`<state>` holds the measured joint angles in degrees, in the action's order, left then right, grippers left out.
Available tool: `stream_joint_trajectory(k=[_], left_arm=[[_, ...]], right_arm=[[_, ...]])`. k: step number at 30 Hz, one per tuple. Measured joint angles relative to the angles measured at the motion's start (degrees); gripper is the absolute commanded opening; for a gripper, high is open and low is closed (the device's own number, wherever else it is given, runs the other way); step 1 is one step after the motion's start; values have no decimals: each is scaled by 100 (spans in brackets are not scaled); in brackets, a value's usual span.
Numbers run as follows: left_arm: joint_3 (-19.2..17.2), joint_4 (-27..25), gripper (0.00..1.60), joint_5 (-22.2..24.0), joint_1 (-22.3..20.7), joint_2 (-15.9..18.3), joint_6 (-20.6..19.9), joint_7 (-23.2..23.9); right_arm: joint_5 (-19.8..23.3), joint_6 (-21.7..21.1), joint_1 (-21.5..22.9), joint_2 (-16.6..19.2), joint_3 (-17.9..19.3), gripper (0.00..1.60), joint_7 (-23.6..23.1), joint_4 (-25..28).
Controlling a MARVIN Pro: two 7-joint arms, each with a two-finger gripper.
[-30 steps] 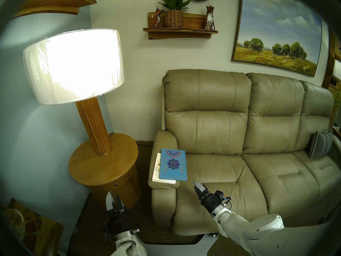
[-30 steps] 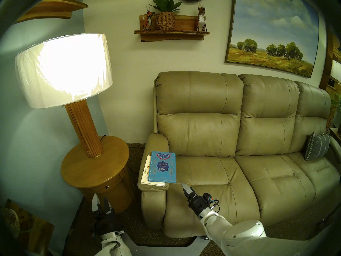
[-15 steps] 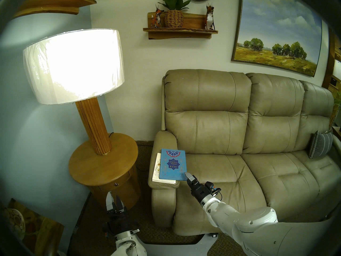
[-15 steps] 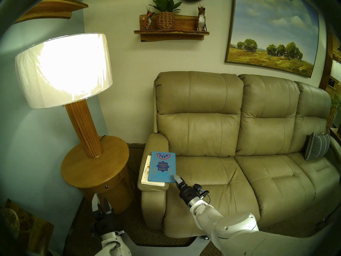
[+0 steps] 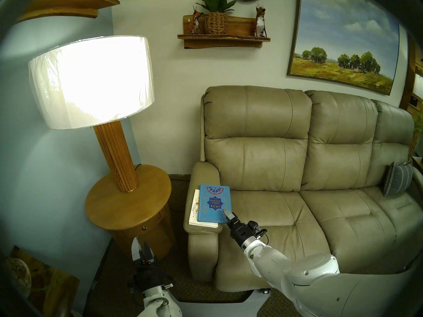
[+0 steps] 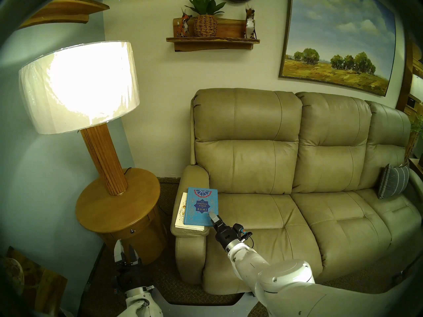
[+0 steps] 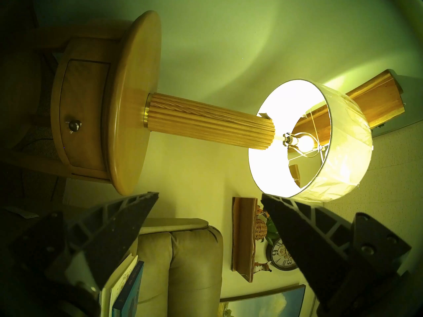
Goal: Move books from sofa to side table
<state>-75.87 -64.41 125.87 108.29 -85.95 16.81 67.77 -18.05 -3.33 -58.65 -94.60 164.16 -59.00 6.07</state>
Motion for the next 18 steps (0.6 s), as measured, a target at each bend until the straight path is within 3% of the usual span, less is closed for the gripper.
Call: stream_joint_trajectory(k=[6,7,9,14,15,17,18], left_arm=[[0,1,160,1,-1,0,0,0],[0,1,160,1,-1,0,0,0],[0,1,160,2,-1,0,0,0],[1,1,160,2,-1,1,0,0],[1,1,160,2,-1,1,0,0],[1,1,160,2,-1,1,0,0],[1,1,160,2,-2,1,0,0]], right_arm=[[25,47,0,-37,43,160,-40,13],[26,62,0,-44,45,122,-51,16],[26,93,0,-58,46,77,-77,21],[25,143,-21,-66,44,60,-139,35],[23,155,-27,-67,40,43,-157,38],[21,175,-39,-67,32,32,-199,41],[20,189,-49,-67,27,14,-244,43]])
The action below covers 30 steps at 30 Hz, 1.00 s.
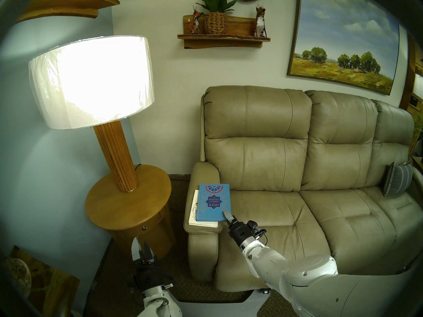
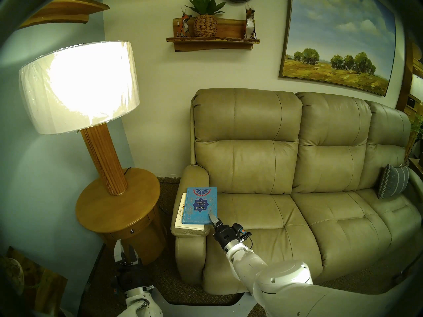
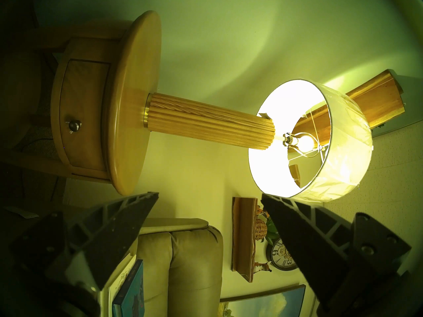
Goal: Move books from sofa to side table
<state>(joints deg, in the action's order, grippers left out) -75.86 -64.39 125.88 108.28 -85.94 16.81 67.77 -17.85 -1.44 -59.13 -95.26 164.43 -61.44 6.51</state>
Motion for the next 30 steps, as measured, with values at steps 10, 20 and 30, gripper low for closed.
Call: stream_joint_trajectory(k=[10,20,30], left_arm=[[1,0,160,0,0,0,0,0],[1,-1,160,0,0,1,0,0],[2,-1,160,2,0,1,0,0]], right_arm=[[100,67,-107,67,33,0,-648,-15],[291,-465,-135,74,61,0,-1287,-55],[22,-648,-173,-102,-211,0,-1838,-72]])
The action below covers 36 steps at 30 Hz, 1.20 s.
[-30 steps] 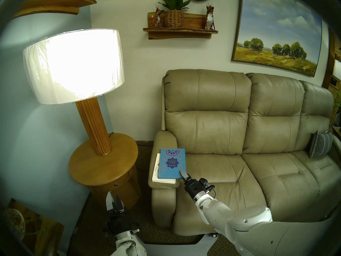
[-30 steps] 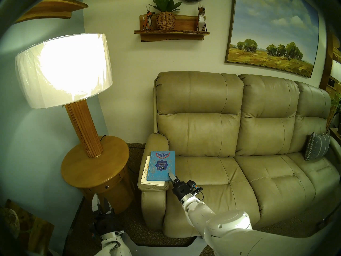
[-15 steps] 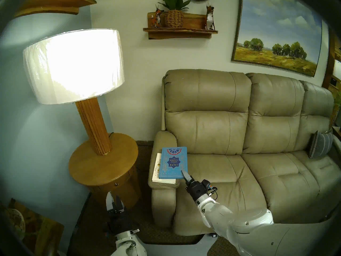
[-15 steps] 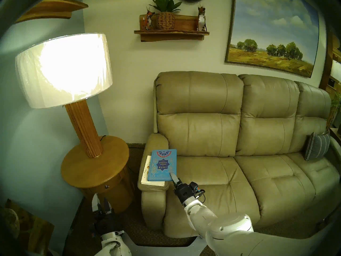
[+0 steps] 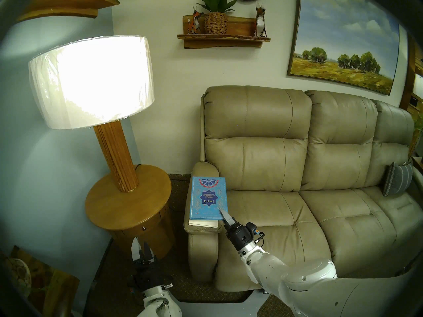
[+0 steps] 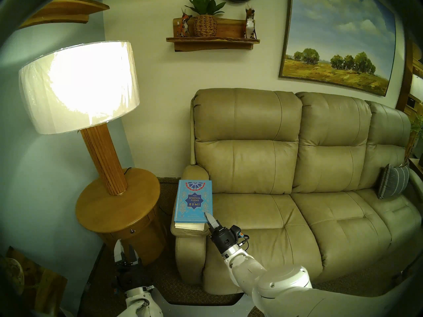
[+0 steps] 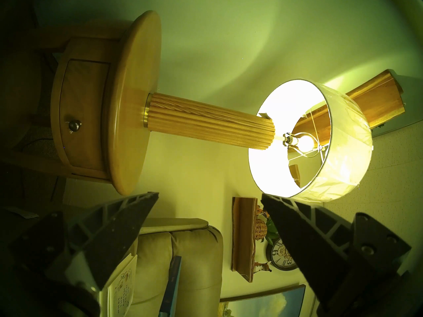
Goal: Move books from sofa to side table
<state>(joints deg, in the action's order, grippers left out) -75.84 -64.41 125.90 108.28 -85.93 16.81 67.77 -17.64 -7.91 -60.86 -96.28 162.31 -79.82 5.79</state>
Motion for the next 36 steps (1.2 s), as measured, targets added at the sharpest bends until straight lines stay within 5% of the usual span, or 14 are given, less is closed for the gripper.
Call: stream_joint_trajectory(k=[18,36], left_arm=[[1,0,160,2,0,1,0,0],[2,-2,160,5,0,3,0,-6]], right_arm=[[-722,190,-301,-398,-501,0,-216,-18],[-1152,-162,-406,-620,-754,0,-344,-14]])
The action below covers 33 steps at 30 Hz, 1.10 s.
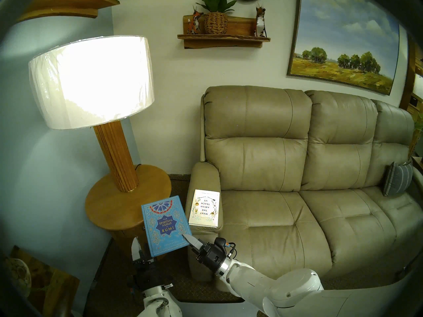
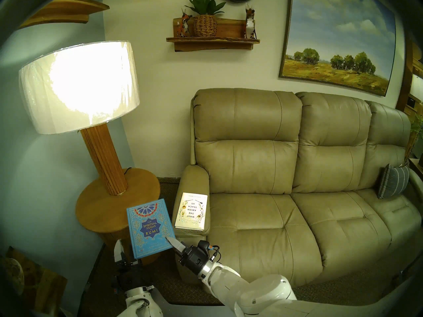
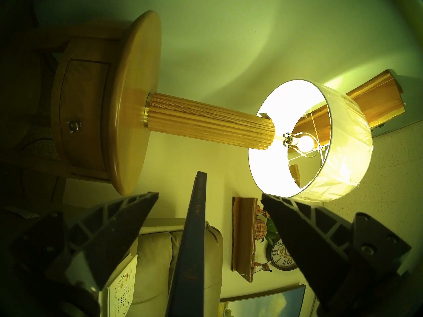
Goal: Move books from sofa to side table
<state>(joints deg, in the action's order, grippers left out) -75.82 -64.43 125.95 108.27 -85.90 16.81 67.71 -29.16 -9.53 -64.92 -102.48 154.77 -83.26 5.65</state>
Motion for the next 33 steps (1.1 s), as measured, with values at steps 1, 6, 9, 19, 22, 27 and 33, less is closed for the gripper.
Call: stream_joint_trajectory(k=[1,6,9,19,22,27,33], left_arm=[[0,0,160,4,-3,0,0,-12],[44,-17,160,14,-51,38,-54,-176],[112,-27,160,-15,-92,76,-100,-291],[143,202,54,-90,-335,98,-119,-439],[124,246,13,-90,-389,116,-164,-499],[124,194,0,-81,-397,158,-306,-575],[81,80,0,-38,-360,170,-392,-525]], right_arm=[[-17,-2,-5,-6,-5,0,-1,0],[-87,-12,-28,-19,-31,0,-3,0],[-118,-14,-39,-22,-41,0,-4,2],[-108,-33,-43,-24,-47,0,-3,11],[-97,-40,-44,-23,-50,0,6,14],[-73,-57,-38,-21,-60,0,13,21],[-73,-113,-21,-20,-110,156,4,24]])
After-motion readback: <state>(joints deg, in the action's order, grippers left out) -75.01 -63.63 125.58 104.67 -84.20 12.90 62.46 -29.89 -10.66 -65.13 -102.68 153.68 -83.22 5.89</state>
